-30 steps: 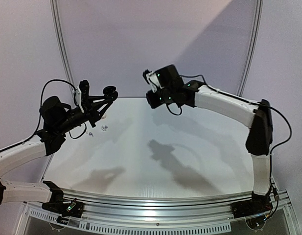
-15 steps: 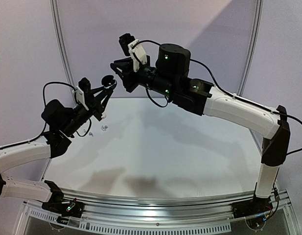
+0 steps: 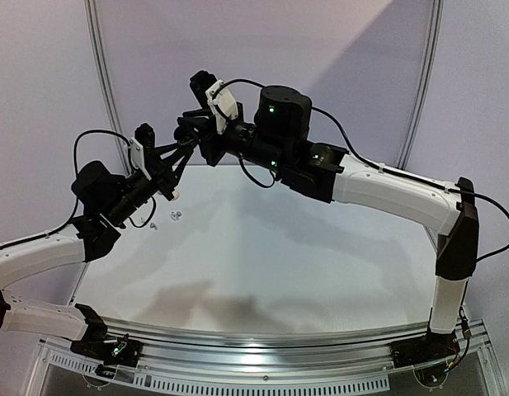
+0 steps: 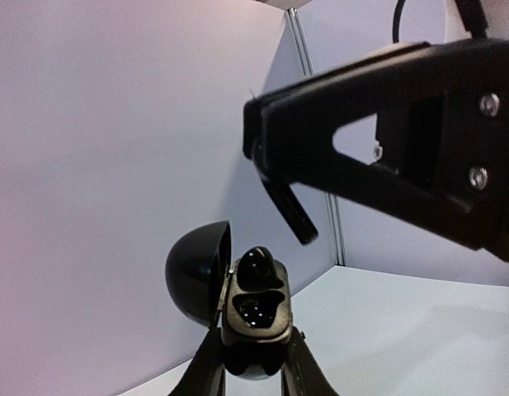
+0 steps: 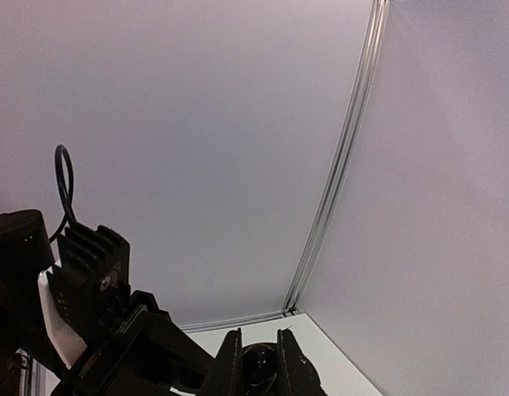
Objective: Insert the wireless bluetooth earbuds into the charging case
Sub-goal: Insert the left earbud into the left side groove of the charging case.
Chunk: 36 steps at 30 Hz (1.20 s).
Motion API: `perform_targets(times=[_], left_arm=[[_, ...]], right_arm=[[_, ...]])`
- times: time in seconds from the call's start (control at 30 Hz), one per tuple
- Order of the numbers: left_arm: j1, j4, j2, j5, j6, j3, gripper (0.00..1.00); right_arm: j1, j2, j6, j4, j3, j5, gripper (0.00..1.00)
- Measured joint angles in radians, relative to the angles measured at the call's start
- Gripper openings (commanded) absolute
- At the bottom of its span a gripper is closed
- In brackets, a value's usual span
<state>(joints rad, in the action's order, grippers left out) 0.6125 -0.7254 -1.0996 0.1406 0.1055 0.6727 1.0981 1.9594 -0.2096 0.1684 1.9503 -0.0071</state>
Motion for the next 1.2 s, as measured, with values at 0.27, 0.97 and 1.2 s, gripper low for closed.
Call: perform_targets(times=[0.27,0.97,1.2], left_arm=[[0.000,0.010,0.000,0.001,-0.014,0.013,0.00],[0.000,0.035,-0.001,0.008,-0.024,0.020,0.00],[0.000,0.039,-0.003,0.009,-0.027,0.020,0.00]], right_arm=[[0.001,0.024,-0.029,0.013,-0.015,-0.006,0.00],[0.002,0.041,-0.095,0.068,-0.027,0.053,0.00],[0.002,0.042,-0.108,0.079,-0.039,0.060,0.00]])
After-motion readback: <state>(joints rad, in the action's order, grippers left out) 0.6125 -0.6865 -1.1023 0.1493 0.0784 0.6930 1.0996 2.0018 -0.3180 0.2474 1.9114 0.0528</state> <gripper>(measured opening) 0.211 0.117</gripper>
